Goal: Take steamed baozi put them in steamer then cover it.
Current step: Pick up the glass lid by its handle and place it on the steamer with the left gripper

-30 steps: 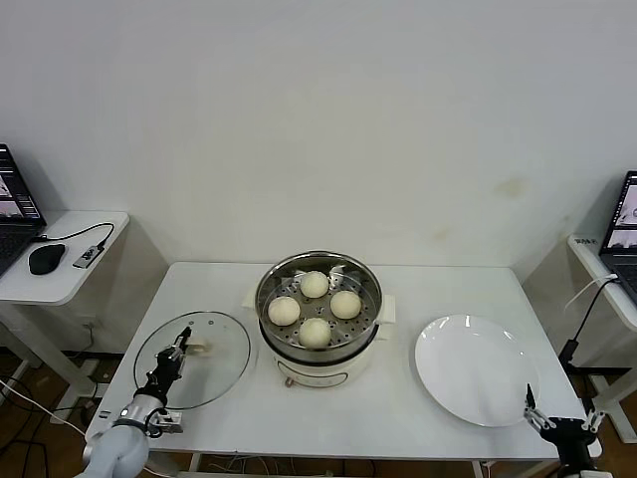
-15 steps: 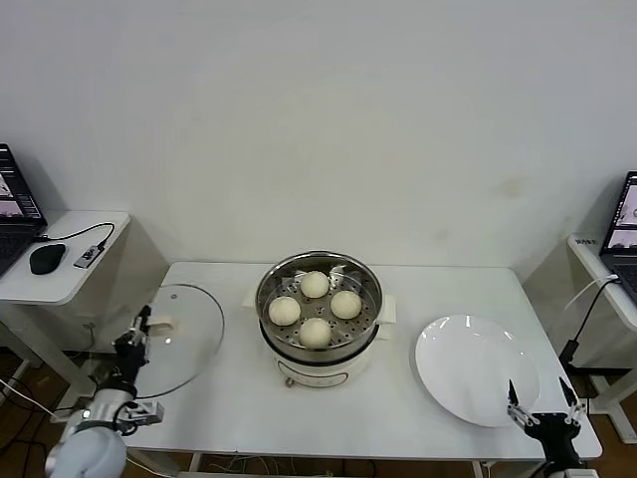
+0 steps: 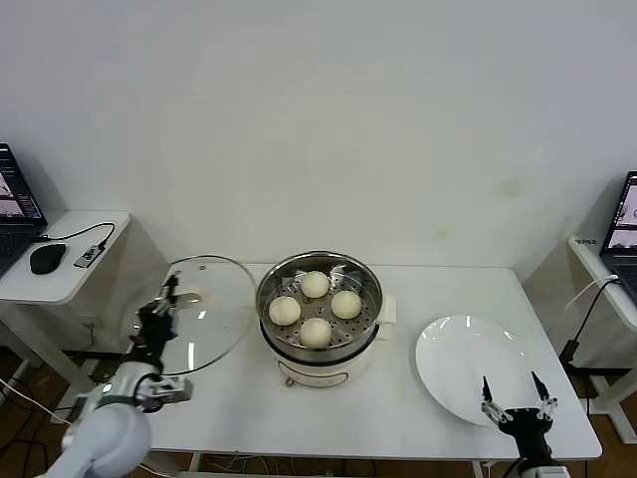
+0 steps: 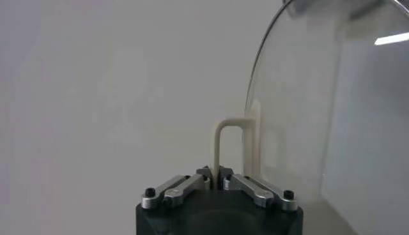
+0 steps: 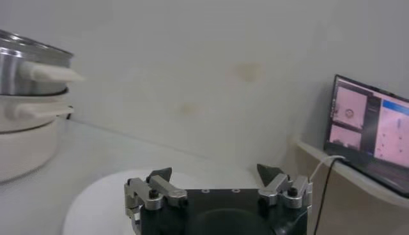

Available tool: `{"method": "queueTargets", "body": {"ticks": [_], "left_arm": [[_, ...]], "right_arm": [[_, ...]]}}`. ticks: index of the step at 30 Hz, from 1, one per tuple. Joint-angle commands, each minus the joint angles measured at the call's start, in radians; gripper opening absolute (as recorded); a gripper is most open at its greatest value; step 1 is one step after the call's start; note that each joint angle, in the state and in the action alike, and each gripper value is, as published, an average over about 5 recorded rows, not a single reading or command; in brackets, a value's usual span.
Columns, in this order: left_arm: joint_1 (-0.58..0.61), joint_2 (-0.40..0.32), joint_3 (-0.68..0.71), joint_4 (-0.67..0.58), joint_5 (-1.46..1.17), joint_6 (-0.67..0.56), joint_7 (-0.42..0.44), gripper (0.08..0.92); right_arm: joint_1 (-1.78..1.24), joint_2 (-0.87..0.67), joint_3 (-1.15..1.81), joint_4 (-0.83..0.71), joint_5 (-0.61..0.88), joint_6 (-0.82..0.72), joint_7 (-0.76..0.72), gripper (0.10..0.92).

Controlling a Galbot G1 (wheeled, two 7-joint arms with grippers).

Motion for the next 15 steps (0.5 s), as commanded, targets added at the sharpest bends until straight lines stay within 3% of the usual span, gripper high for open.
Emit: {"method": "queueTargets", "body": {"ticks": [1, 8, 15], "left_arm": [[-0.46, -0.02, 0.51, 0.033, 0.007, 0.203, 0.111, 0.14], [-0.586, -0.159, 0.616, 0.14, 0.085, 0.255, 0.176, 0.14], [-0.631, -0.242, 0.652, 0.208, 0.149, 0.25, 0.2, 0.14]], "right_arm": [[0.003, 0.039, -0.05, -0.004, -0.075, 0.009, 0.012, 0.823], [0.013, 0.048, -0.064, -0.021, -0.094, 0.008, 0.017, 0.823], [0.017, 0.049, -0.065, -0.028, -0.098, 0.009, 0.017, 0.823]]}}
